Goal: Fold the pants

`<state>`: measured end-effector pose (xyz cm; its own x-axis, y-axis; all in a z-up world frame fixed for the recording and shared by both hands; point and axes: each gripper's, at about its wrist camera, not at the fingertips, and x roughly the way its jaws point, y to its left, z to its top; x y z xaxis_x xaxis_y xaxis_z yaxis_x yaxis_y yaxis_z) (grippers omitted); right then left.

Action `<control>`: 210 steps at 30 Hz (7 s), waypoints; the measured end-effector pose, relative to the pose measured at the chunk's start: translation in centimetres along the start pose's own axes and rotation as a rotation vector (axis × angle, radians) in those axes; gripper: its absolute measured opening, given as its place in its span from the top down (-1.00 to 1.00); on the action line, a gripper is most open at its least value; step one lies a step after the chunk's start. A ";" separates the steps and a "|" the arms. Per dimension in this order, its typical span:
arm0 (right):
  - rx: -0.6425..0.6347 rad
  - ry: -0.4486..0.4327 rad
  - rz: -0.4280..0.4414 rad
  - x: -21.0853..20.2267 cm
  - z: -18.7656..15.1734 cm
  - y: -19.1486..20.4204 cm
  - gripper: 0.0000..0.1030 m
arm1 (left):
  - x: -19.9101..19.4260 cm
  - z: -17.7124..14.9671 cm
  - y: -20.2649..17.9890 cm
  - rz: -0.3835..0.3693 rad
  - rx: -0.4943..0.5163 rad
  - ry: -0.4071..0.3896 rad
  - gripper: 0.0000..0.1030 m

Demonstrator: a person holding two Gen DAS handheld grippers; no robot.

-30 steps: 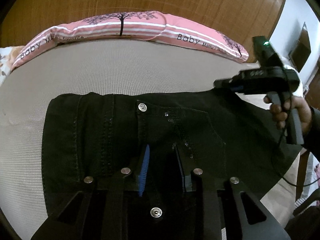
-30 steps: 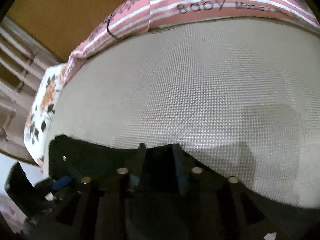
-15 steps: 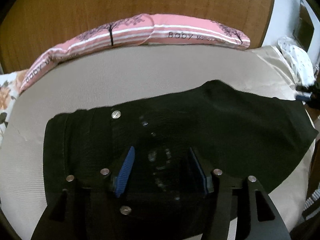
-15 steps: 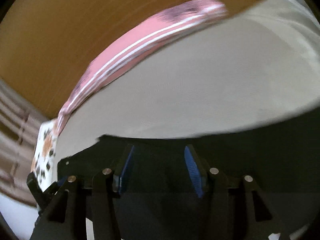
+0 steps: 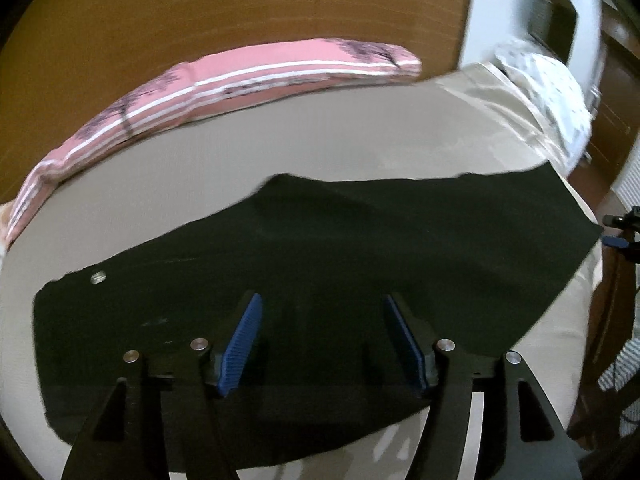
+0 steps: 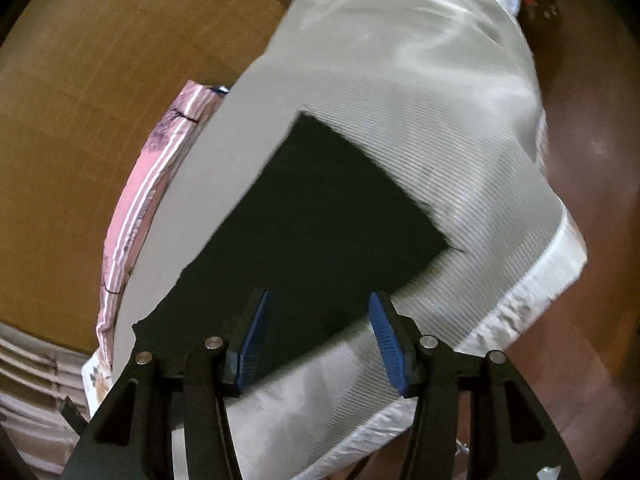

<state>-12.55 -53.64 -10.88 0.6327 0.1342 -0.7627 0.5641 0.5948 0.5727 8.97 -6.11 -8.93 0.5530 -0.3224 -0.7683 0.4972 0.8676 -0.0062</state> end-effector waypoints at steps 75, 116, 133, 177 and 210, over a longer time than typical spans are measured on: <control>-0.512 0.356 0.296 12.1 -14.8 27.3 0.13 | -1.5 -2.1 6.5 -0.307 -0.351 0.061 -0.26; -0.256 0.263 0.220 11.7 -9.2 19.7 0.06 | 2.2 -4.4 2.5 -0.412 -0.576 0.300 0.89; -0.323 0.276 0.136 12.7 -10.7 20.0 0.08 | 0.9 -4.5 5.1 -0.322 -0.555 0.233 0.51; -0.641 0.315 0.093 18.5 -17.9 33.2 -0.20 | -4.7 -15.9 25.4 -0.084 -1.084 -0.174 -0.24; -0.610 0.323 0.116 19.3 -17.7 34.2 -0.42 | -4.2 -15.4 23.9 -0.038 -1.020 -0.202 0.03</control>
<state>9.55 -16.69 -11.33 0.4284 0.3959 -0.8123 0.0441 0.8887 0.4564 8.24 21.81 -15.72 0.6973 -0.3319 -0.6353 -0.2332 0.7331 -0.6389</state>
